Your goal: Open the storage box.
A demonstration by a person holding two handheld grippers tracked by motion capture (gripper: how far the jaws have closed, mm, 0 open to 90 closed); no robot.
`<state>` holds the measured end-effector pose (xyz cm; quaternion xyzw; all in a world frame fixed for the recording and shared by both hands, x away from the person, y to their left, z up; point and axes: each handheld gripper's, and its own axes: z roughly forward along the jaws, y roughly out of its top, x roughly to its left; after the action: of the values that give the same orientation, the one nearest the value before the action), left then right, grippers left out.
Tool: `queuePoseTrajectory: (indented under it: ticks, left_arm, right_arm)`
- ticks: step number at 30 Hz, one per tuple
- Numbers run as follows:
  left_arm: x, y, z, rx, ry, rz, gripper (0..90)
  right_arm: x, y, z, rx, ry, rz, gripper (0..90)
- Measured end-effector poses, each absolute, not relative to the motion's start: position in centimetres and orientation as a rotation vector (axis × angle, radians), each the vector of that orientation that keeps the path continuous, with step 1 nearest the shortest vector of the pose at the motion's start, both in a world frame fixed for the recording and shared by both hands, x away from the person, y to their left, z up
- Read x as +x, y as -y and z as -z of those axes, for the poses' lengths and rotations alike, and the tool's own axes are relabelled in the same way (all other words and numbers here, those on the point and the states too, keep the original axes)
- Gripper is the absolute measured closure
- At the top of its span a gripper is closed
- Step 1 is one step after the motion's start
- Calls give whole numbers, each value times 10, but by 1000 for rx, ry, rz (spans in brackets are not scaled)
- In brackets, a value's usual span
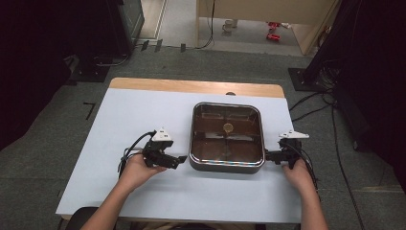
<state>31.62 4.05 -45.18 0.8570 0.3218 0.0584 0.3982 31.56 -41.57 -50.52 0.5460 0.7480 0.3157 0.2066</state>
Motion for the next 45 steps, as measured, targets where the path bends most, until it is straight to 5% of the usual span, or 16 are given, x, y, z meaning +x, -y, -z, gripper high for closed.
queuePoseTrajectory:
  ticks: [45]
  left_arm:
    - [366, 42, 393, 2231, -643, -58, 253]
  right_arm:
    - [316, 416, 505, 1517, -2085, -875, 0]
